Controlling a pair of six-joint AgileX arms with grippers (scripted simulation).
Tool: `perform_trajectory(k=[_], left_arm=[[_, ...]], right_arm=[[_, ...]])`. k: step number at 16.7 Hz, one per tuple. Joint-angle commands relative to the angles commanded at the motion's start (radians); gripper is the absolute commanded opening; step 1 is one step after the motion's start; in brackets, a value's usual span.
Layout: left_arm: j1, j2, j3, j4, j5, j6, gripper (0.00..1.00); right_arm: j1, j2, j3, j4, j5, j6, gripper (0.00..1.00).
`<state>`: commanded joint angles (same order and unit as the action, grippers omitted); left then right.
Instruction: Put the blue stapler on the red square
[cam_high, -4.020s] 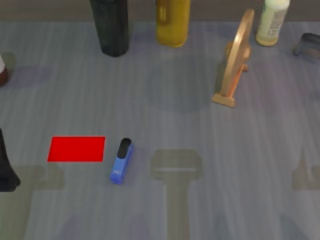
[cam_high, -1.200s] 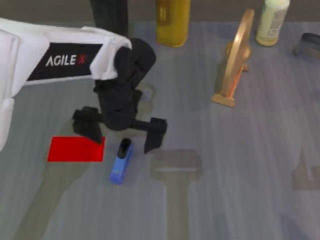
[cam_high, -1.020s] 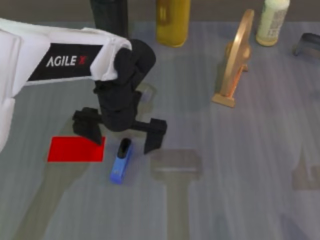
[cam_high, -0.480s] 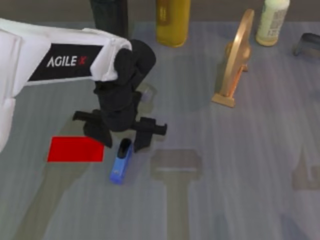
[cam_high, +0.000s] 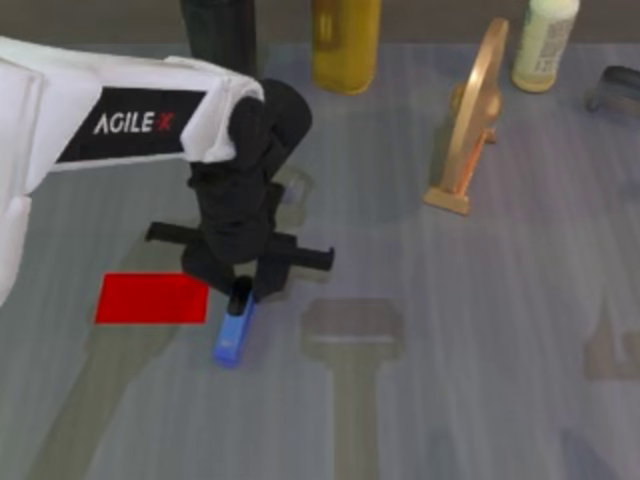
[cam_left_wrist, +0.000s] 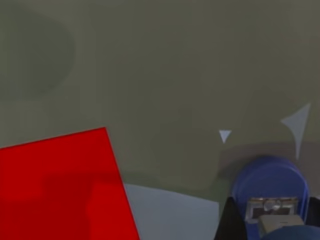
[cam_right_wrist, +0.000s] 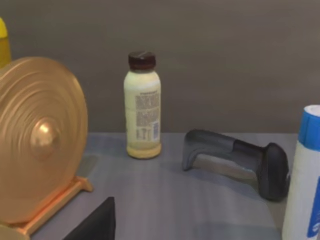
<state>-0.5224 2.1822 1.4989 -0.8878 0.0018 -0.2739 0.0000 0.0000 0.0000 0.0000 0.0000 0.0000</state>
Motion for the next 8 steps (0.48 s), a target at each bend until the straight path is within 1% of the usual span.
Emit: perform_trajectory(k=[8], left_arm=[[0.001,-0.006,0.016,-0.017,0.0,0.0,0.0]], right_arm=[[0.0,0.0,0.0,0.0,0.0,0.0,1.0]])
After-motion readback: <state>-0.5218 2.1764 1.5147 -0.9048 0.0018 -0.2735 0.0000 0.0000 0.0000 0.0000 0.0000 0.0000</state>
